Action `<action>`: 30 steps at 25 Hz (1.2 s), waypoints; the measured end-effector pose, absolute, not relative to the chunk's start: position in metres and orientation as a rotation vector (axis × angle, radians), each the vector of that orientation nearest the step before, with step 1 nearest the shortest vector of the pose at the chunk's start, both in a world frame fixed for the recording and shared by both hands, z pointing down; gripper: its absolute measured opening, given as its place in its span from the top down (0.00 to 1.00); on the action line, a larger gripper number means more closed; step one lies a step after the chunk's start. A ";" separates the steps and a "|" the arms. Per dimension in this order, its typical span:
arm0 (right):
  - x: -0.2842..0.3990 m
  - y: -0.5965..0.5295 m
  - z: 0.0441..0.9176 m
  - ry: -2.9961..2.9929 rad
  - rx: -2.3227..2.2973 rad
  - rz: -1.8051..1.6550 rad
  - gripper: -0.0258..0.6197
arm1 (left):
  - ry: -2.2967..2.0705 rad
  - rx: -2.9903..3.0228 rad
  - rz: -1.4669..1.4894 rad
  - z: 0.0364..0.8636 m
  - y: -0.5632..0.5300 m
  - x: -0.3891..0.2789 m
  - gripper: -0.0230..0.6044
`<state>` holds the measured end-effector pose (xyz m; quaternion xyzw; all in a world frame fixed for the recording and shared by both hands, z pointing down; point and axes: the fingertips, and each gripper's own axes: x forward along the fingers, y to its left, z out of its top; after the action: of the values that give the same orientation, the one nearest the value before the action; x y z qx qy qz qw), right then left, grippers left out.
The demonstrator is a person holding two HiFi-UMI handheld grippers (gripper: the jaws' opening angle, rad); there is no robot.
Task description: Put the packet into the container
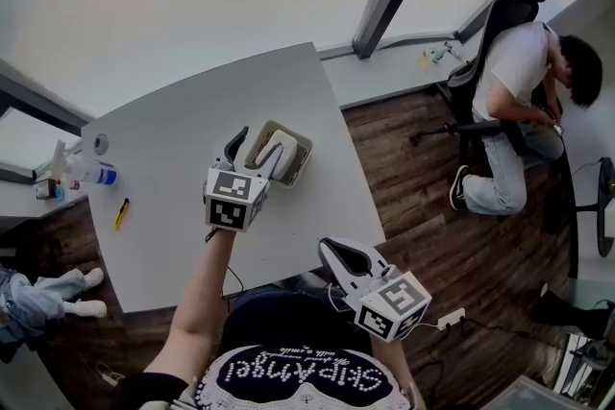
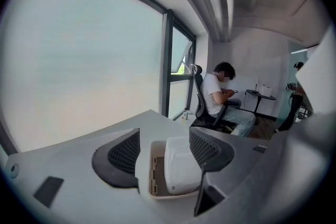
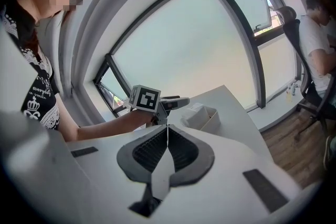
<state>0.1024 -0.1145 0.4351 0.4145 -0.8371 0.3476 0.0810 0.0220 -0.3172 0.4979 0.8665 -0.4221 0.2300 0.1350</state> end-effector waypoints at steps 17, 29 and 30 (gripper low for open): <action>0.076 -0.116 0.426 -2.549 1.178 0.981 0.94 | -1.472 2.691 0.360 0.388 -0.306 -0.013 0.61; 0.057 -0.116 0.425 -2.562 1.126 0.959 0.94 | -1.498 2.739 0.076 0.296 -0.255 -0.026 0.70; 0.055 -0.116 0.425 -2.564 1.121 0.958 0.94 | -1.498 2.735 0.063 0.292 -0.250 -0.027 0.70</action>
<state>0.0553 -0.1163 0.4252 0.3773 -0.8632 0.3226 0.0920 -0.0270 -0.2499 0.2923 0.8769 -0.4802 0.0201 0.0113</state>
